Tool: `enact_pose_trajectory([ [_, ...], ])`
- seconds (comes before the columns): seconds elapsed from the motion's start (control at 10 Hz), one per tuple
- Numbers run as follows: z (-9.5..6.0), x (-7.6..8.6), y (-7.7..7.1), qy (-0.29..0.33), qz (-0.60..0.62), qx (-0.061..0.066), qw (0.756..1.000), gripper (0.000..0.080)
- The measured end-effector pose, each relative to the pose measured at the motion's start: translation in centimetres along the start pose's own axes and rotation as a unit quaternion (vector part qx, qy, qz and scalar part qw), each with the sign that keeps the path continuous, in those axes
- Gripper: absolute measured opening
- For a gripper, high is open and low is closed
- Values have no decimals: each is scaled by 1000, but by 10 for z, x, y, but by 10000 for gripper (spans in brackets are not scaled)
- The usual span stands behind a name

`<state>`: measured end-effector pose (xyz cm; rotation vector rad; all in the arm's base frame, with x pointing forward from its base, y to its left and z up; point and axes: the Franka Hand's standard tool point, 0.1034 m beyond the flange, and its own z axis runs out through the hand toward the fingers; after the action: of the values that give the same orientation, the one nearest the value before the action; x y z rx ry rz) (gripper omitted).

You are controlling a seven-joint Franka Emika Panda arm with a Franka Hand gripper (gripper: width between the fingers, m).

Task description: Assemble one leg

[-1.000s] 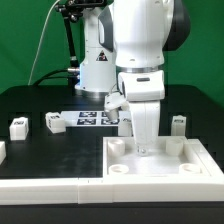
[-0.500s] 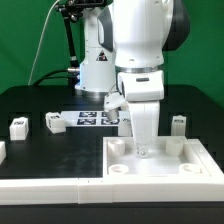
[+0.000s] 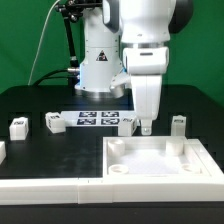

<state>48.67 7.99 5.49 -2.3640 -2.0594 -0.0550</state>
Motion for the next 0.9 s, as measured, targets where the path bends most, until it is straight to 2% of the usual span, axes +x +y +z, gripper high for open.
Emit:
enact_pose_trajectory([
  [0.3, 3, -2, -1, 0, 29, 3, 1000, 649],
  [0.5, 3, -2, -2, 2, 115, 2, 993, 649],
  [0.6, 4, -4, -10, 11, 181, -12, 983, 649],
  [0.7, 8, -3, -20, 11, 271, -5, 963, 649],
  [0.8, 9, 2, -24, 16, 340, -6, 940, 649],
  [0.9, 10, 6, -27, 18, 406, -2, 914, 649],
])
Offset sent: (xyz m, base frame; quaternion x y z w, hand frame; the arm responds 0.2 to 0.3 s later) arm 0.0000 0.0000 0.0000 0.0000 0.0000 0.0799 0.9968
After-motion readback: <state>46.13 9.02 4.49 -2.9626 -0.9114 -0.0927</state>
